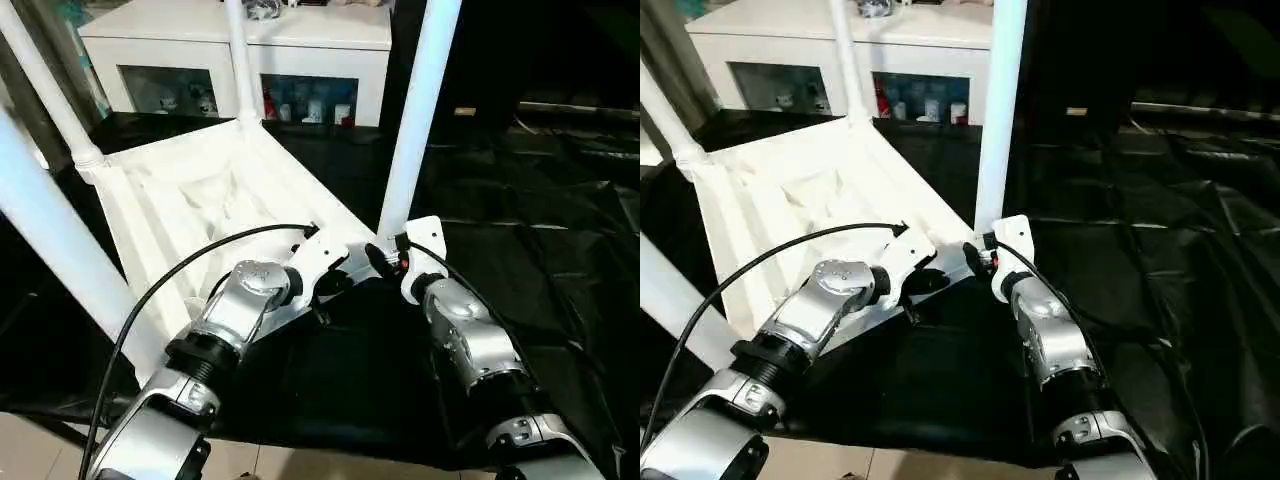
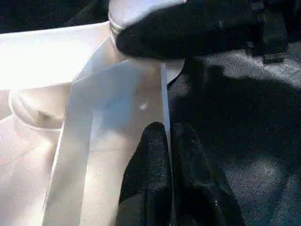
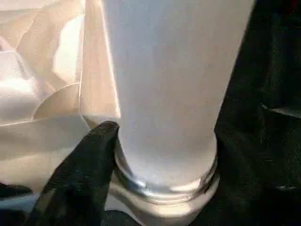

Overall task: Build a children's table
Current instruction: Rotate leg to tighten

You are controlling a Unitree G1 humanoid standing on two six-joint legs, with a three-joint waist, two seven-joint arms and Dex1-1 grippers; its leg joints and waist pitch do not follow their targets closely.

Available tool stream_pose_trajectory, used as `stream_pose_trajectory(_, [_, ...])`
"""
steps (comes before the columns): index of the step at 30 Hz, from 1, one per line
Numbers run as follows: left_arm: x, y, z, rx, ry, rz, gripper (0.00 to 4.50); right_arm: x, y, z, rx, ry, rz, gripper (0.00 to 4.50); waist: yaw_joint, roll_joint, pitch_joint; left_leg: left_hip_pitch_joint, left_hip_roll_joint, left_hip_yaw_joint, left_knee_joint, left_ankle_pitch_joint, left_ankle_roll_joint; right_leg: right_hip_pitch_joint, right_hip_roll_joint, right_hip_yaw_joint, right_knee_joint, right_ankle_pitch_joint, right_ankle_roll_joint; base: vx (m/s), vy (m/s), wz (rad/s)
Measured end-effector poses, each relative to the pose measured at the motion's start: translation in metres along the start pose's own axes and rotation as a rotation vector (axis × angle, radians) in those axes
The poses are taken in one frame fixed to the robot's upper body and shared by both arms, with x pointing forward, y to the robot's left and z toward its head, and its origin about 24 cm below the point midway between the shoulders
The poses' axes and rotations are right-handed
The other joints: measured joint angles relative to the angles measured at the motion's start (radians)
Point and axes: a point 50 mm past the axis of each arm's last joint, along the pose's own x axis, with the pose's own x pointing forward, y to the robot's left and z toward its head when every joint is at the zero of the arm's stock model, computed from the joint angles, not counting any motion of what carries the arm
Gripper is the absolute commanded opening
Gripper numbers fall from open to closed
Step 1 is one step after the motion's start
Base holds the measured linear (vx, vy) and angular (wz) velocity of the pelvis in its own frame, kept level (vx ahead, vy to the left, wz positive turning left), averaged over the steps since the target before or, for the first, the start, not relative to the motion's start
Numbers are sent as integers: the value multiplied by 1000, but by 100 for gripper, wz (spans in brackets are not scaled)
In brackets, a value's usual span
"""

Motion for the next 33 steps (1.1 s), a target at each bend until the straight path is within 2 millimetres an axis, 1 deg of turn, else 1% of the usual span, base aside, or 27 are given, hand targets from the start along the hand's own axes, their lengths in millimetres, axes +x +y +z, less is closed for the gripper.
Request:
stream_pose_trajectory(2, [-2,1,-1,5,1,1,0,-1,-2,1,-5,-6,28,373,-2,0,0,0,0,0,0,0,0,0,0,0,0,0,0,0,0,0])
stream_pose_trajectory(6, [-6,3,-3,18,-3,-6,0,-9,-13,7,-24,-20,113,405,-3,-1,1,-1,0,0,-1,0,0,-1,0,0,0,0,1,0,0,0])
stream_pose_trajectory(8, [-10,4,-5,35,-7,-17,0,-18,-21,12,-42,-31,190,405,-2,-1,1,-1,0,0,-3,0,0,-2,0,0,0,-1,2,0,0,0])
stream_pose_trajectory(10, [-15,7,-8,54,-11,-30,0,-30,-33,17,-91,-31,268,405,2,-1,1,-1,0,0,-4,0,0,-3,0,-1,0,-2,3,0,0,0])
stream_pose_trajectory(12, [-19,8,-10,73,-16,-49,0,-44,-40,16,-132,-8,351,405,5,-1,1,-1,0,0,-5,0,0,-2,0,-1,0,-3,5,0,0,0])
stream_pose_trajectory(13, [-20,8,-11,80,-22,-58,0,-49,-43,14,-138,8,382,405,4,-2,1,-1,0,0,-6,0,0,-3,0,-1,0,-3,5,0,0,0])
stream_pose_trajectory(16, [-22,7,-12,90,-29,-76,0,-65,-44,6,-162,61,492,405,9,-2,2,-2,1,0,-6,0,0,-4,0,-1,0,-3,5,0,0,0])
stream_pose_trajectory(20, [-25,6,-13,96,-33,-93,0,-79,-46,10,-175,80,570,405,11,-5,3,-3,1,0,-6,0,0,-5,0,-1,0,-3,5,0,0,0])
stream_pose_trajectory(22, [-25,5,-14,96,-34,-100,0,-79,-44,14,-175,66,581,405,11,-5,4,-2,1,0,-6,0,0,-5,0,-1,0,-3,5,0,0,0])
stream_pose_trajectory(27, [-27,0,-14,106,-43,-136,0,-73,-39,13,-159,50,551,405,17,-5,4,-3,1,0,-7,0,0,-6,0,-1,0,-3,5,0,0,0])
stream_pose_trajectory(33, [-40,-11,-19,119,-51,-272,0,-69,-38,15,-201,51,542,405,28,-3,3,-4,1,1,-8,0,0,-7,0,-1,0,-4,6,0,0,0])
